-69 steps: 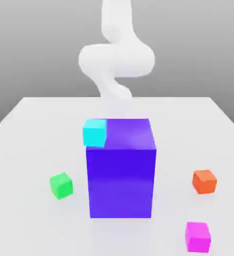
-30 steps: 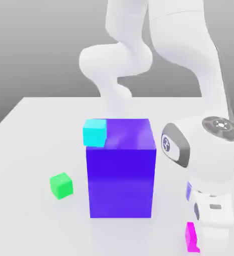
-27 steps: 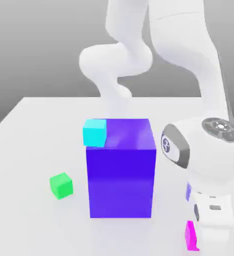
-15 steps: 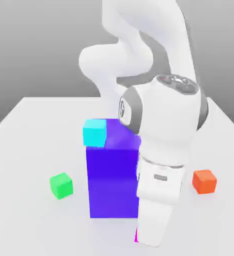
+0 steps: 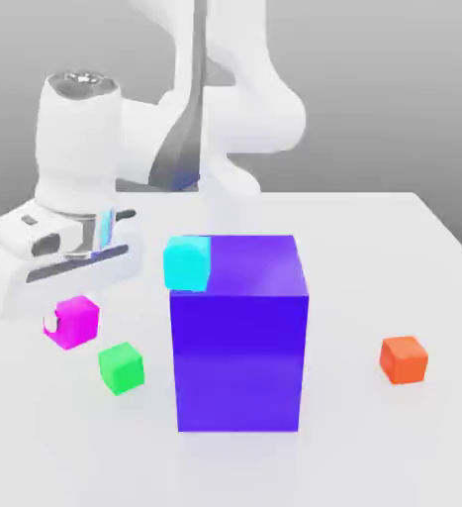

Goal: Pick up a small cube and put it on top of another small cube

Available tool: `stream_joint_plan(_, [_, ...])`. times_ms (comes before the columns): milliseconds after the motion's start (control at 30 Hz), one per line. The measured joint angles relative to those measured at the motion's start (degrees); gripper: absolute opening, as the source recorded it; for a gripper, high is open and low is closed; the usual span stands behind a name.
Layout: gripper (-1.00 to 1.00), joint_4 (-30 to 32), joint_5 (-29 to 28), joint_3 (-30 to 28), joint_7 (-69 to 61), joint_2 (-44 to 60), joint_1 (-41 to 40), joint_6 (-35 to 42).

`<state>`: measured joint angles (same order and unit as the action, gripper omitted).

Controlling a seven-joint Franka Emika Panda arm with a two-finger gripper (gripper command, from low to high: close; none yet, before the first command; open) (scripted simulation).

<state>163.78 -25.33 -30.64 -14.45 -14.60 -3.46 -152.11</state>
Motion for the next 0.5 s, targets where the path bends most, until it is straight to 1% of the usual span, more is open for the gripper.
stream_joint_plan(67, [-1.0, 3.83, 2.21, -2.3, -2.06, -2.55, 0.15, -0.04])
stream_joint_plan(100, [-1.0, 4.67, 3.27, -3.11, -2.9, -2.33, 0.62, -0.82])
stream_joint_plan(267, [-1.0, 5.31, 9.75, -6.21, -7.44, 4.69, 4.89, -8.16])
stream_joint_plan(333, [-1.0, 5.38, 14.25, -7.37, -10.48, 8.42, 7.25, -11.69])
stream_joint_plan(400, [-1.0, 5.46, 21.95, -6.95, -15.74, 12.49, 9.61, -15.27])
stream_joint_plan(433, [1.0, 5.46, 26.67, -5.46, -18.97, 14.4, 8.82, -16.82])
stream_joint_plan(500, [1.0, 5.46, 26.67, -5.45, -18.97, 14.4, 9.63, -16.82])
